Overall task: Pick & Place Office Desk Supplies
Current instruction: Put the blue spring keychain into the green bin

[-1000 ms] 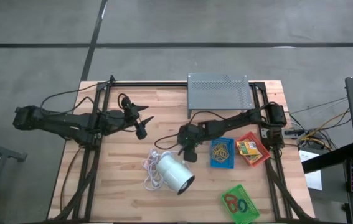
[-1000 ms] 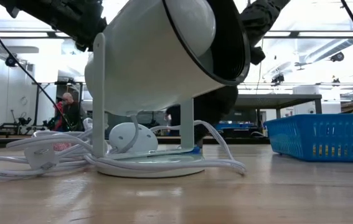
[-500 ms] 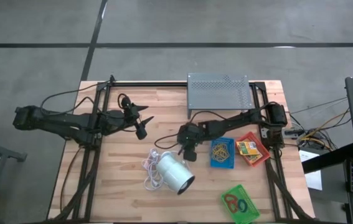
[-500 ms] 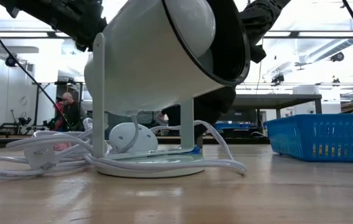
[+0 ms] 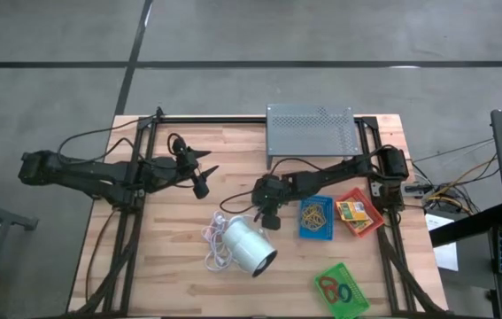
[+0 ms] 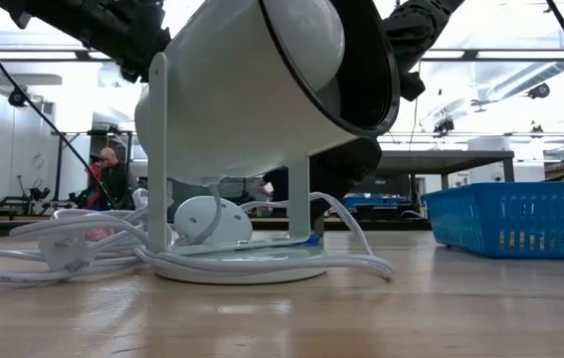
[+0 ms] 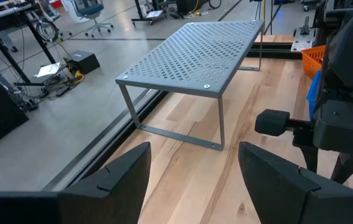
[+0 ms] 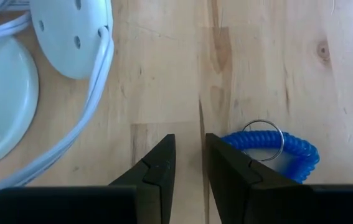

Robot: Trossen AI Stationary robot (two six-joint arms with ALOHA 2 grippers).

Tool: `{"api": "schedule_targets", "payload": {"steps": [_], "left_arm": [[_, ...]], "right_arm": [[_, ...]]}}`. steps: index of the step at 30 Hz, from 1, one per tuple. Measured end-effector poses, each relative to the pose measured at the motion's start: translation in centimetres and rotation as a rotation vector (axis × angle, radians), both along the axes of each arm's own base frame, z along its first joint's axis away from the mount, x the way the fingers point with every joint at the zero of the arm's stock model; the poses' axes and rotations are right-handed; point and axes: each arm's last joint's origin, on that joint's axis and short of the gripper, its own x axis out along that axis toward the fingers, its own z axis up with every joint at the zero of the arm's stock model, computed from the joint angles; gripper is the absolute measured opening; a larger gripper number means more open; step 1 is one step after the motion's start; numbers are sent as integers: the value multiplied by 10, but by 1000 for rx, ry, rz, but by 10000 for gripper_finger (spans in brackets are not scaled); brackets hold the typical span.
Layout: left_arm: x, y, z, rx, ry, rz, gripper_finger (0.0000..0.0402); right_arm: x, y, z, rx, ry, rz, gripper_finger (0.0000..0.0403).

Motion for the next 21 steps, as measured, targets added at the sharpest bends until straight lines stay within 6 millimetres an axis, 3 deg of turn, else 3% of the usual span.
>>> {"api": "schedule_targets", "payload": {"steps": [13,21], "left_arm": [[0,0,0,0,0,0,245],[0,0,0,0,0,0,245]], "right_arm": [[7,-10,17,-3,1,-76,74],[3,-9,15,23,60,-125,75]]}}
